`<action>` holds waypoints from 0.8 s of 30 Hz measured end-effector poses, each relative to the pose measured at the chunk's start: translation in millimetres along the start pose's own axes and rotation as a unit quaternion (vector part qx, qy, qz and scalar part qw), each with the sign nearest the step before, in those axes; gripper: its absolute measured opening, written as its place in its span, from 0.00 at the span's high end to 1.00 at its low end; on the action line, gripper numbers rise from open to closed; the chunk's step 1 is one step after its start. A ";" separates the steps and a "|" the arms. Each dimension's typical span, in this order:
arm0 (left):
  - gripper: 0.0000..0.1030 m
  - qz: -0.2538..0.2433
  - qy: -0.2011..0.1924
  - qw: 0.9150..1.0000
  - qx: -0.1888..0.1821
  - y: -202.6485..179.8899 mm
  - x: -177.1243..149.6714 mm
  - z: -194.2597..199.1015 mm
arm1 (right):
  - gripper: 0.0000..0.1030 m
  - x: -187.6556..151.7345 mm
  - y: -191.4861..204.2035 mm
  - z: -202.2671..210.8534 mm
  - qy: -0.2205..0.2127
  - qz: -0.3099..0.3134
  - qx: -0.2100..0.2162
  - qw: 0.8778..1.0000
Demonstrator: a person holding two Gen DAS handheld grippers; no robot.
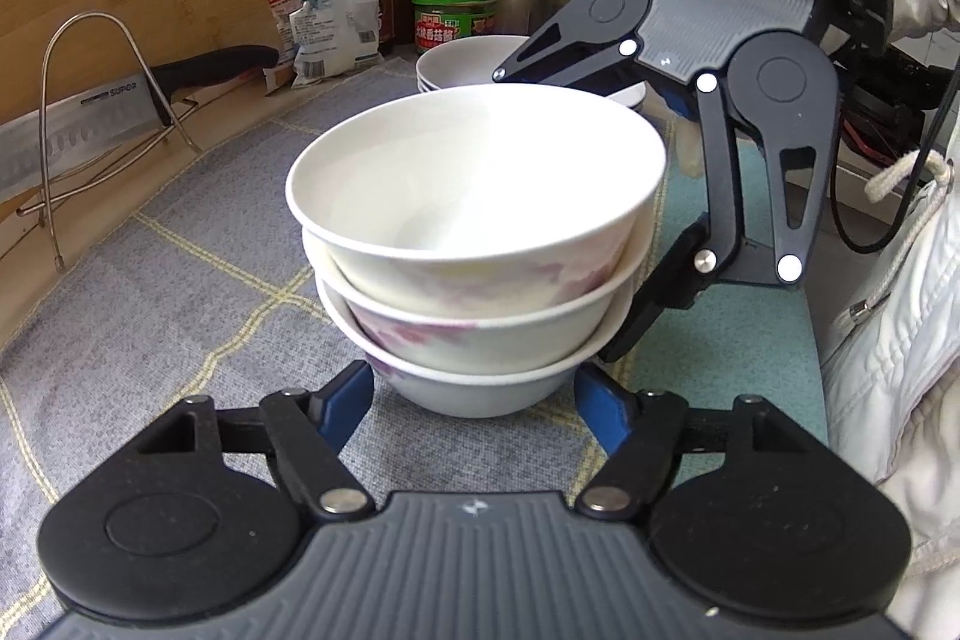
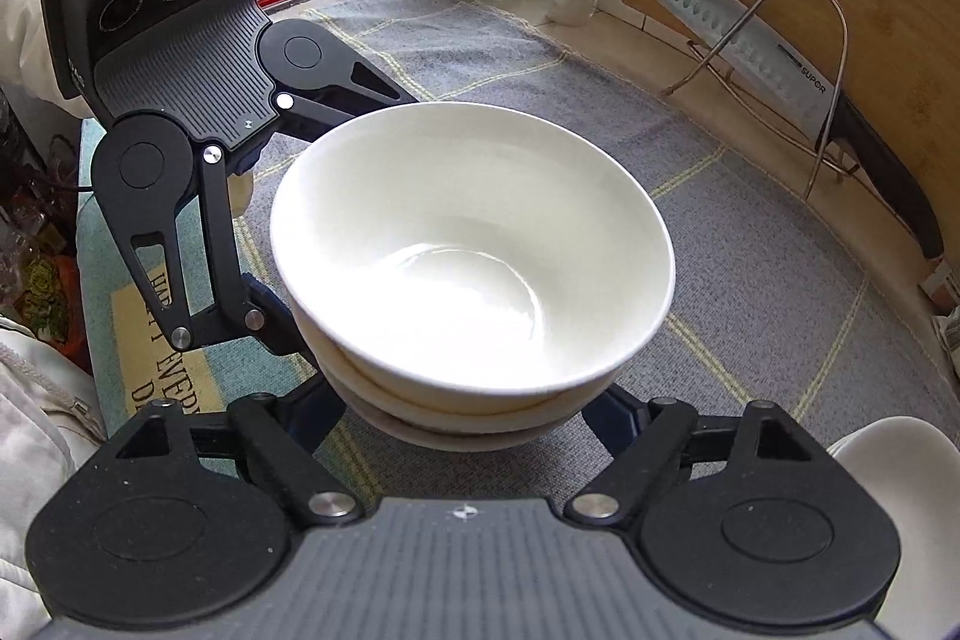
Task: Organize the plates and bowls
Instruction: 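Lift the bowl stack with both grippers and carry it toward the plate stack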
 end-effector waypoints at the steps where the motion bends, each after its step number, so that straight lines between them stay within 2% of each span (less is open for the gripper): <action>1: 0.28 -0.001 0.001 1.000 -0.001 0.0 0.4 -0.5 | 0.14 0.4 -0.1 0.0 0.000 0.000 0.001 1.000; 24: 0.24 -0.012 0.013 1.000 -0.015 2.1 6.9 -4.3 | 0.13 0.0 0.4 3.2 0.002 -0.004 -0.010 1.000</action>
Point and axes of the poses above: each gripper's, at about its wrist camera, not at the fingertips, and z roughly against the way its jaws point, y to its left, x to its top, the point moved 5 cm from there along -z, roughly the way its jaws point, and after that the axes turned 7 degrees about -z, right-handed, at the moved point
